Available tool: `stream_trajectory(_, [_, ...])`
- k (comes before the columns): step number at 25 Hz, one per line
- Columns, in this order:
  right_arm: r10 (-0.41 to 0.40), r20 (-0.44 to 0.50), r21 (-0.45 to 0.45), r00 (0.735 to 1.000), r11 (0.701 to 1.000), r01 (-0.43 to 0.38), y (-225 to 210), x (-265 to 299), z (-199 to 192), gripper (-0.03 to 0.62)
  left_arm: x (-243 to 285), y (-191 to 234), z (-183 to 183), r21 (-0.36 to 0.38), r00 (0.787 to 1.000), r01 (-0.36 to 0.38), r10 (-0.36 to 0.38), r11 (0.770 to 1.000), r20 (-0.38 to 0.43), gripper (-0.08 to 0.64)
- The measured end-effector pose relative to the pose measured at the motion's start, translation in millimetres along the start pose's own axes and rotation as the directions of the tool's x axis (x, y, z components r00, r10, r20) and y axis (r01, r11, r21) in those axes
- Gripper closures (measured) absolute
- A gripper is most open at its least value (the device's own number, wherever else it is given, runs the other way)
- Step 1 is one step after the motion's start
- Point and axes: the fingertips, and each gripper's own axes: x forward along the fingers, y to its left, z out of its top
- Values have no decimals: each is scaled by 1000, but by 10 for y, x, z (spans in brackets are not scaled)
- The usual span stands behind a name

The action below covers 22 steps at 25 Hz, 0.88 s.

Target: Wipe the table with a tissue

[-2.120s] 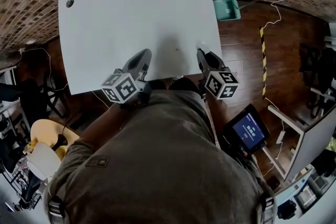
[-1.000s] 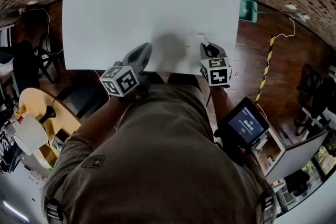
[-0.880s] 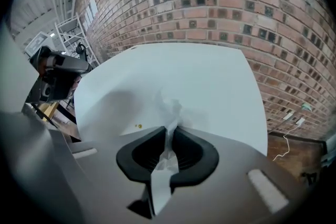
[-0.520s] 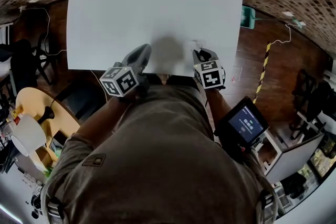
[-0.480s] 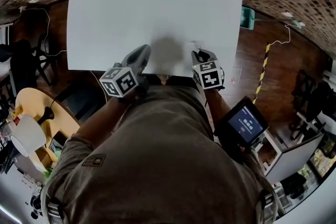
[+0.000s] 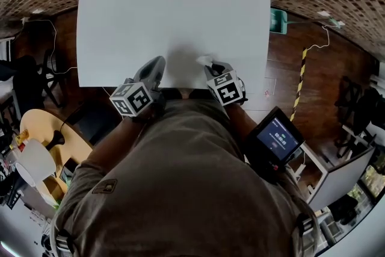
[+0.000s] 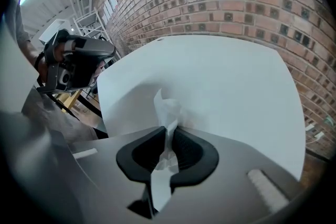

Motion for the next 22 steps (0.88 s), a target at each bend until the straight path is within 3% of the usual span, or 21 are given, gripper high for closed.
stream_trajectory(7, [-14,20,28,1000,1000,13,-150,-15,-4,540,40,-62,-20,17,1000,12,-12,1000,-13,558])
stream_trajectory(18, [-132,37,143,991,982,125,-919,-284,-119,540,203,-233,-59,29,999,23,-23,999,-22,558])
stream_trajectory(22, [-135,33,128,990,983,130,-873,-258,-109,540,162,-206,-42,27,1000,21,-21,999,-17,558])
